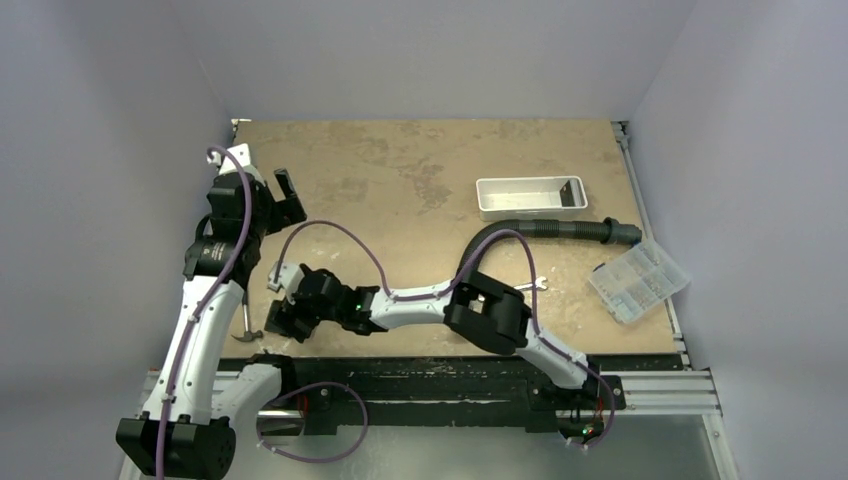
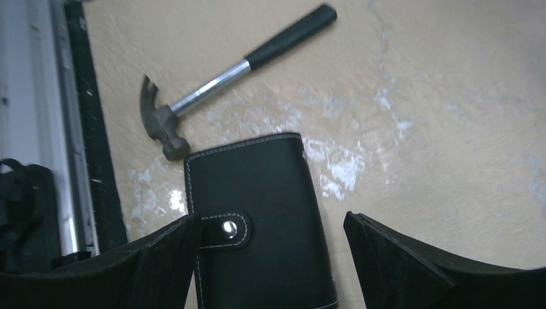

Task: Put the credit cards into the card holder
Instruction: Move the card holder to the center of the board.

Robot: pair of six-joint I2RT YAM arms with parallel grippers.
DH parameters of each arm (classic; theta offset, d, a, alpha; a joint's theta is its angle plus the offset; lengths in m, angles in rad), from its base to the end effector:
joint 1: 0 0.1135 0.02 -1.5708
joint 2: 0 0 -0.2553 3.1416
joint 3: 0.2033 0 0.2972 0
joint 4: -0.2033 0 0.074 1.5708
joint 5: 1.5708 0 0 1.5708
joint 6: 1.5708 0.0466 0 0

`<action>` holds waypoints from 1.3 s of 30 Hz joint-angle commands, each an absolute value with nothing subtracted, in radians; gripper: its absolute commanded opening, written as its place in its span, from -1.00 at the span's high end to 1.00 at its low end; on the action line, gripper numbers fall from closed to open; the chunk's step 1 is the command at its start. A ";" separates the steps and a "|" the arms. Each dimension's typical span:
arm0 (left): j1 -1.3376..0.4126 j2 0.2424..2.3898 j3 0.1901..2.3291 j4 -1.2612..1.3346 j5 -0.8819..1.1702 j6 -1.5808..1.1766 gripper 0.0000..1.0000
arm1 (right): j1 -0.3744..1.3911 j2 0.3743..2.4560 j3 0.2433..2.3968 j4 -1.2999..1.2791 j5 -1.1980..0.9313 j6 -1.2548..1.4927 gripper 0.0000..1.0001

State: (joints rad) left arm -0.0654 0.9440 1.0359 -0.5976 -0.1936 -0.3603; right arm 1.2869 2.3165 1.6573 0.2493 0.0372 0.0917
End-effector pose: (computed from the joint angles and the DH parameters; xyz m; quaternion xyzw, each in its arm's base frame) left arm 0.2594 -0.0080 0.3487 -0.1745 0.8410 -0.0254 0.5115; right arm 0.1615 0.5473 0.1221 -0.4620 0.6969 0.3367 0.4330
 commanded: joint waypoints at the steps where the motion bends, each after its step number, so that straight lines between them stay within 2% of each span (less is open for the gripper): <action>1: -0.063 0.941 1.051 -0.595 -0.247 -0.395 -0.98 | 1.303 2.344 1.709 0.204 0.161 0.088 -0.83; 6: -0.063 0.945 1.017 -0.578 -0.224 -0.415 -0.99 | 1.290 2.351 1.679 0.178 0.291 0.102 -0.70; 12: -0.063 0.966 0.979 -0.543 -0.184 -0.425 -0.98 | 1.210 2.271 1.502 0.203 0.345 0.205 -0.40; 15: -0.063 1.021 0.971 -0.529 -0.120 -0.436 -0.98 | 1.158 2.223 1.413 0.203 0.345 0.252 -0.35; 20: -0.063 1.138 0.926 -0.473 0.011 -0.460 -0.93 | 1.081 2.128 1.277 0.208 0.365 0.330 -0.35; 24: -0.064 1.261 0.858 -0.375 0.201 -0.498 -0.83 | 1.033 2.056 1.226 0.188 0.317 0.348 -0.41; 29: -0.077 1.434 0.811 -0.277 0.344 -0.532 -0.64 | 1.005 1.932 1.200 0.174 0.186 0.331 -0.69; 32: -0.083 1.509 0.822 -0.259 0.386 -0.546 -0.60 | 0.975 1.866 1.160 0.197 0.097 0.328 -0.81; 34: -0.089 1.547 0.828 -0.244 0.413 -0.563 -0.54 | 0.937 1.836 1.126 0.248 0.010 0.332 -0.82; 39: -0.115 1.561 0.793 -0.230 0.400 -0.605 -0.43 | 0.838 1.819 1.020 0.416 -0.196 0.393 -0.61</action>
